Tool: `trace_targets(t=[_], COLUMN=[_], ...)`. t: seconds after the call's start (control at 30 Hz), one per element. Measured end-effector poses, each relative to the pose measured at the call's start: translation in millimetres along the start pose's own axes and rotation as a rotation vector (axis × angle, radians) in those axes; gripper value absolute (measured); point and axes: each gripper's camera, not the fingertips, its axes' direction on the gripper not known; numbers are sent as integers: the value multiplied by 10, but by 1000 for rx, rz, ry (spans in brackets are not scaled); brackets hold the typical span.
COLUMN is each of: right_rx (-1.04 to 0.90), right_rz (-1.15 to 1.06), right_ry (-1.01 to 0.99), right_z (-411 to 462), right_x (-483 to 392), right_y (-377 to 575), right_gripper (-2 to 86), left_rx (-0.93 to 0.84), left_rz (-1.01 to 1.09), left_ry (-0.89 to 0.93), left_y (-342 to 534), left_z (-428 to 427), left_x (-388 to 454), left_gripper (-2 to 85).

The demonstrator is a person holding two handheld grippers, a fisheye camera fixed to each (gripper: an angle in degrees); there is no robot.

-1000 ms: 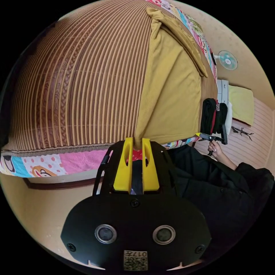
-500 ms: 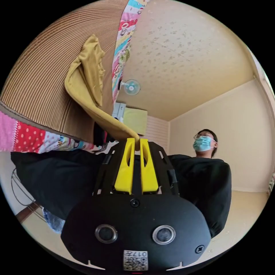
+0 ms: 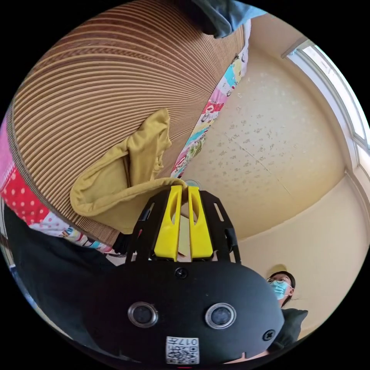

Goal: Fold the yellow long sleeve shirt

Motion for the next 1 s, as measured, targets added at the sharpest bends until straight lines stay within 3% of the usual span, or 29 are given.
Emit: trace_targets(t=[0.27,0.43,0.53,0.6,0.67,0.83,1.0], right_rx=[42,161,51,-55,-176,-384,-582], right_rz=[-25,6,-38,-104,-174,-282,-434], right_ry=[87,30,212,370,561,688,697], right_z=[1061,1320,1559,1747,2025,2745,3763], right_x=[-526,-375,-261,-190,-47,85,-180], right_y=[-1234,-1535,-1479,-1336,-1035,-478,-50], right_gripper=[28,28,29,31,36,62,100], left_rx=[-28,37,-28,-118,-168,-321,-363], left_rz=[99,211,260,296,324,323,307], left_ry=[-91,-173,-342,-597,-733,-809,-839], left_y=[-1067,-1430,-1333,-1087,-835,-343,-206], left_z=[1113,1174,1098,1046,989,941,1007], left_x=[558,624,566,416,245,-329,-608], left_gripper=[48,84,101,116,125,149,85])
